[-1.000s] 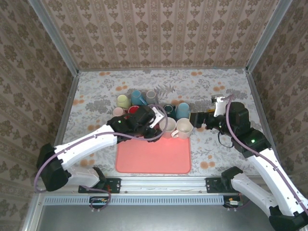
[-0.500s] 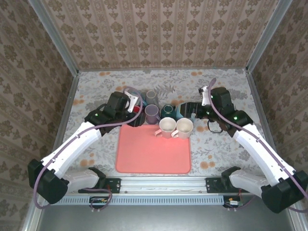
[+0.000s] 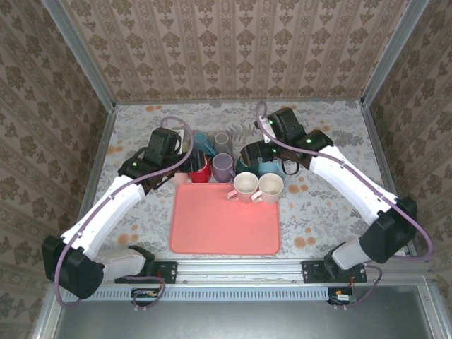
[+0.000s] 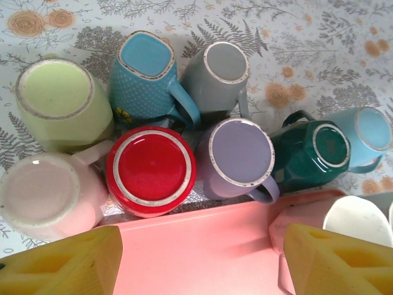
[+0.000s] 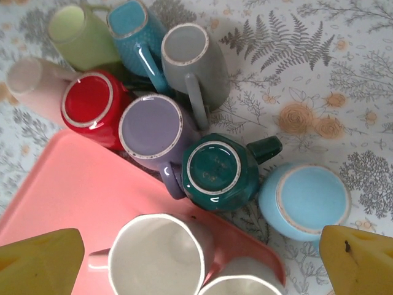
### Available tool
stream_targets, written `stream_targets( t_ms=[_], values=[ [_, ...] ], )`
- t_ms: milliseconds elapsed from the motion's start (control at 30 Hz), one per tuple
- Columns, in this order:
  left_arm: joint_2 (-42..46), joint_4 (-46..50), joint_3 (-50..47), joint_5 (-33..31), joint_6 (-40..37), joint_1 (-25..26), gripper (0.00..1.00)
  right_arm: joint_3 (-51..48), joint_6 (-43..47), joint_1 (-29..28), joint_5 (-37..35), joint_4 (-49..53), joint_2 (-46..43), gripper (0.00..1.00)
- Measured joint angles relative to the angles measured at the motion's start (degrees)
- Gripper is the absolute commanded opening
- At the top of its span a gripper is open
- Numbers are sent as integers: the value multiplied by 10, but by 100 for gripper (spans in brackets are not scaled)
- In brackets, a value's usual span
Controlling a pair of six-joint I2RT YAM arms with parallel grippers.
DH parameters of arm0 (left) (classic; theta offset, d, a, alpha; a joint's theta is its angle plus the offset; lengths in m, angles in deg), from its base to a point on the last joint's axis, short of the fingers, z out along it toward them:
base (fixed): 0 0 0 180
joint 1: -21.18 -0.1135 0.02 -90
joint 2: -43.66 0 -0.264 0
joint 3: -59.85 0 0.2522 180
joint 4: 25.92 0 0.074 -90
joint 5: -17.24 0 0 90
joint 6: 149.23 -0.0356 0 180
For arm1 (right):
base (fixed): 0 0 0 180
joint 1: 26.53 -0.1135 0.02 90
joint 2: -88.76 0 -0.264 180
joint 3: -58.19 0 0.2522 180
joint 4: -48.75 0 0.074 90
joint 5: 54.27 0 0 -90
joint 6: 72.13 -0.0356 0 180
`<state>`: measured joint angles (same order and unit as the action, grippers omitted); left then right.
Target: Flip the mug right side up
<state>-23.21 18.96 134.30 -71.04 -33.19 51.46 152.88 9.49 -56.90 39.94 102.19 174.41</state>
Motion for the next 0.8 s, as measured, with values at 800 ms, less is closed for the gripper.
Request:
stream_targets(
  t_ms=[800],
  values=[
    [50, -59, -58, 32, 29, -7, 71, 328, 56, -33, -64, 226, 345, 93]
  ],
)
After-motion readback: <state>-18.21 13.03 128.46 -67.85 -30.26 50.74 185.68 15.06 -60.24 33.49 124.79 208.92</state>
